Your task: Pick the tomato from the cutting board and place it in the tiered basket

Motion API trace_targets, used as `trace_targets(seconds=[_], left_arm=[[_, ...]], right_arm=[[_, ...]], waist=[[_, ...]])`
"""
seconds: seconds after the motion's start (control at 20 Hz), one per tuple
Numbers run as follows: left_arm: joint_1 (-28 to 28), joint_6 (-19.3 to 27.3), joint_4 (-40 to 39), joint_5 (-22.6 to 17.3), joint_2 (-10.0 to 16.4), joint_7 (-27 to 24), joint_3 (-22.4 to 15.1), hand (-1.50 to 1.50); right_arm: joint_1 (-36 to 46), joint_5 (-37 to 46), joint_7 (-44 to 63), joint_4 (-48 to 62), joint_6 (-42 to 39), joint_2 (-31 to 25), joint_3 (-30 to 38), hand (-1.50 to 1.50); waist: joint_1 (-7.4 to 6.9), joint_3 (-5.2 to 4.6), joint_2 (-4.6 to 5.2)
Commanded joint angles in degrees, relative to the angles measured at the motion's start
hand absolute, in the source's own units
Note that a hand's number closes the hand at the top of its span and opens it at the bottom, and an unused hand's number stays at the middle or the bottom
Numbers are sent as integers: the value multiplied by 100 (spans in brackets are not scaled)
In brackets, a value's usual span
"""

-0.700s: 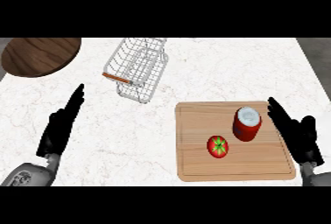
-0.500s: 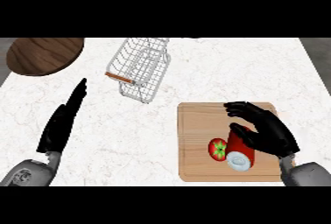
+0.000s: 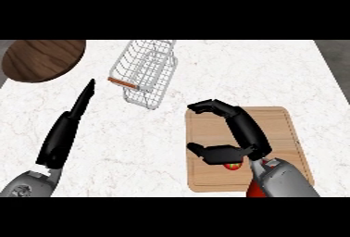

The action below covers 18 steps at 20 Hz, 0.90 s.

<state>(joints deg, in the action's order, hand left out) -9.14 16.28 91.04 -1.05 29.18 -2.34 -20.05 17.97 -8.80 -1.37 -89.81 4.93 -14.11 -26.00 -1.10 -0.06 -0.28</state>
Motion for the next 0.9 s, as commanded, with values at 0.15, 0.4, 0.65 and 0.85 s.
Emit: trace_targets(seconds=[0.15,0.4,0.65,0.85], left_arm=[[264,-228,183,-41,141,-175,328,0],[170,-185,128,78,122,-104,275,0],[253,-235,108,36,71,-269,321,0],[390,-264,363,126,24,-155,202,0]], right_arm=[[-4,360,706,-892,-1018,-1012,-322,-150],[979,1120,2504,-1127,-1718,-2121,-642,-150],[1358,1433,3870,-2026,-2502,-2796,-937,-150],[1583,1193,5518,-2886,-2916,-2708,-1078,-150]], waist=[[150,-2,-14],[166,-34,-62],[224,-21,-59],[171,-11,-42]])
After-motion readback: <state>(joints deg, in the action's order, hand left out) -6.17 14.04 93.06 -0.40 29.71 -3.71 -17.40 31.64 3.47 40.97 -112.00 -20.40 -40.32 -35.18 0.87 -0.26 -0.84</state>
